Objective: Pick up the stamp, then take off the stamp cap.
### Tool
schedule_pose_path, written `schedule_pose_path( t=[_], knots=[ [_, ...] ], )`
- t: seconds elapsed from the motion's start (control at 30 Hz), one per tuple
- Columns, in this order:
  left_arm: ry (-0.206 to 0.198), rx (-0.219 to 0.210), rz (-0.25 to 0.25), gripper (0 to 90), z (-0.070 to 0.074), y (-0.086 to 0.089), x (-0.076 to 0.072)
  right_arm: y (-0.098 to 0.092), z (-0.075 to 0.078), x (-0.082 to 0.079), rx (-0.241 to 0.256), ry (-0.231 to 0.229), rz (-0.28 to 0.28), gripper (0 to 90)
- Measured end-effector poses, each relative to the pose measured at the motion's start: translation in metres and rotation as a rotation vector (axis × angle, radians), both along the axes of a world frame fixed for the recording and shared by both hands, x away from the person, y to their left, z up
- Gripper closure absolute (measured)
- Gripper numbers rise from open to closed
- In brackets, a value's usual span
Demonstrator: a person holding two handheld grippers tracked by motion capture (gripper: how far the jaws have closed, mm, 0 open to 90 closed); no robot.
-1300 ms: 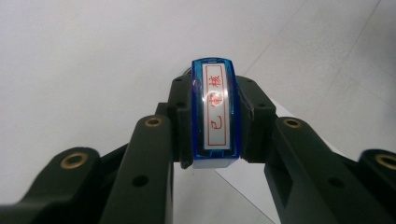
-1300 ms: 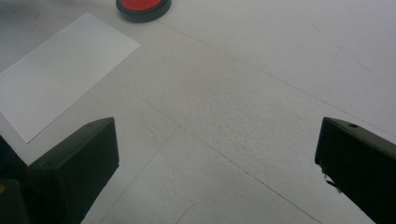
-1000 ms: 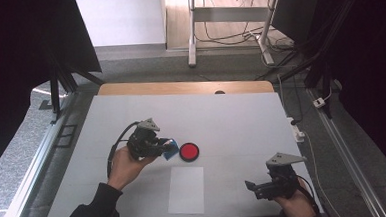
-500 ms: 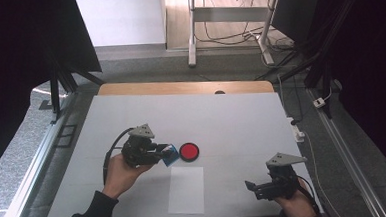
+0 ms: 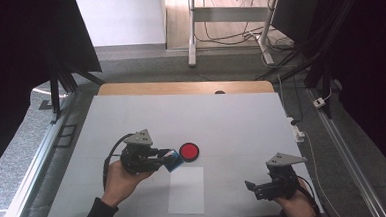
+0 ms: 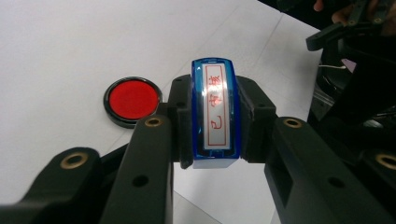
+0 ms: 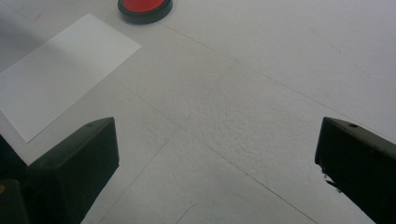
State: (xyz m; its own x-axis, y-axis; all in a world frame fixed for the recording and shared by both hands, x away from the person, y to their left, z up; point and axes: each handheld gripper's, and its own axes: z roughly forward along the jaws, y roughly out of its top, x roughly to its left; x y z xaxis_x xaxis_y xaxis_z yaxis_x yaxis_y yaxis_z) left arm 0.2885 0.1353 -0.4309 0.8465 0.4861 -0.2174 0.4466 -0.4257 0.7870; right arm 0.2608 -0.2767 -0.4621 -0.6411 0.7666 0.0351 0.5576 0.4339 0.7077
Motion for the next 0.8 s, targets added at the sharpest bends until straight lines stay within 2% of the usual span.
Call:
schedule_pose_path(
  t=[0.4,0.5,0.57,0.63,0.8],
  knots=[
    [-0.011,-0.001,-0.011,70.1,0.0012,-0.0018,-0.0025,-0.0004,0.0009,-0.0005,0.009,-0.008,-0.003,0.0],
    [-0.011,-0.001,-0.016,70.1,0.0008,-0.0020,-0.0025,-0.0015,0.0027,-0.0023,0.024,-0.032,0.002,0.0],
    [-0.010,0.000,-0.020,70.1,0.0007,-0.0024,-0.0025,-0.0017,0.0033,-0.0026,0.027,-0.033,0.005,0.0],
    [-0.013,0.001,-0.022,70.1,0.0008,-0.0029,-0.0028,-0.0012,0.0056,-0.0032,0.051,-0.039,0.018,0.0],
    [-0.014,0.005,-0.034,70.1,0.0004,-0.0036,-0.0027,0.0013,0.0075,-0.0040,0.059,-0.043,0.034,0.0]
  ],
)
